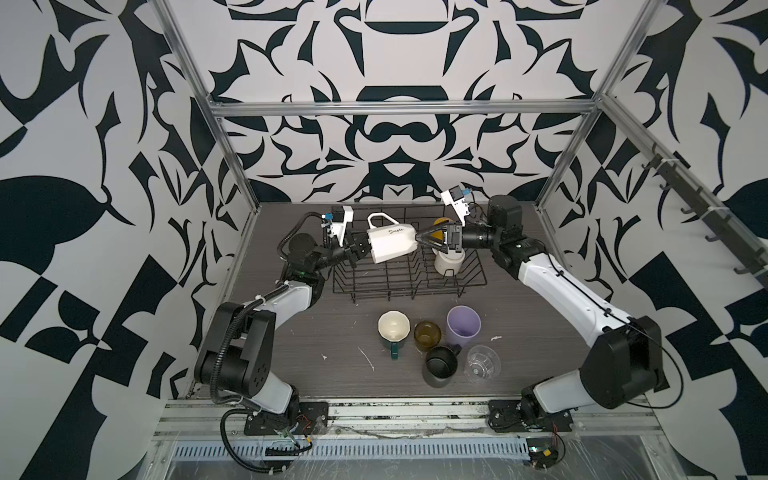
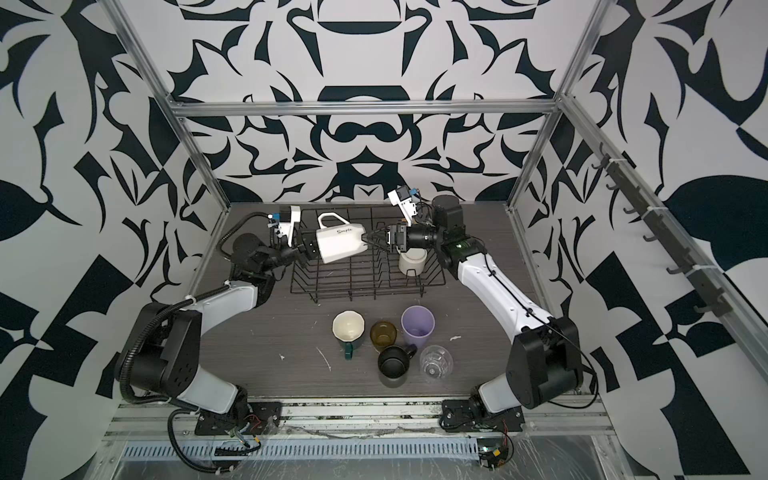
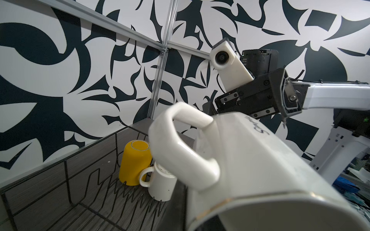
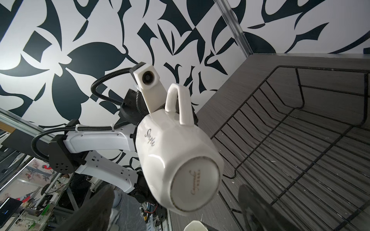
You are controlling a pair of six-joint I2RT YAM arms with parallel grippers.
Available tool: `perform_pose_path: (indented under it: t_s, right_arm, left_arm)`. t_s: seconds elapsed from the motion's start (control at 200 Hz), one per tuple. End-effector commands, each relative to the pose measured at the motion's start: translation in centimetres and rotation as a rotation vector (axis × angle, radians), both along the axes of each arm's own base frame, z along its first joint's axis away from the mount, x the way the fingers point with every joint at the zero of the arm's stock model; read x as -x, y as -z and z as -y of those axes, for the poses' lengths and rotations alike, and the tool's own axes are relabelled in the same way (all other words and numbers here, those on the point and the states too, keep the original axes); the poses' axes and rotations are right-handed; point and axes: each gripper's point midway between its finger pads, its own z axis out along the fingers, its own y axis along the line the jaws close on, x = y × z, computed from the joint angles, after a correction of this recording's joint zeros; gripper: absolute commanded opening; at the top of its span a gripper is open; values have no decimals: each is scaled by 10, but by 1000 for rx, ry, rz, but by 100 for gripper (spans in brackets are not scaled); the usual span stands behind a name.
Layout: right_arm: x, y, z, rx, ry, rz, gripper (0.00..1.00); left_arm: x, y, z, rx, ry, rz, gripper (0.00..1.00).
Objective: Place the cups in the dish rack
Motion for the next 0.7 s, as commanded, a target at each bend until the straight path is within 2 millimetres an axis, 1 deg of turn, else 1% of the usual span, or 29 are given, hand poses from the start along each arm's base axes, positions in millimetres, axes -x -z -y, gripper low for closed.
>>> perform_pose_path:
  t_s: [0.0,0.16,0.41,0.695]
  right_arm:
    - [3,-25,-8,-30,-36,105,99]
    - [3,-20,-19,-26,-68,99,98]
    - [13,-16,-42,-27,-130,98,99]
    - [16,-20,-58,-45,-160,100,98]
  left_arm:
    - [15,-40,-1,53,23,136,0]
    - [16,-39,1,49,40,132,0]
    - [17,-41,1,46,45,133,0]
    - [19,-39,2,43,57,127,0]
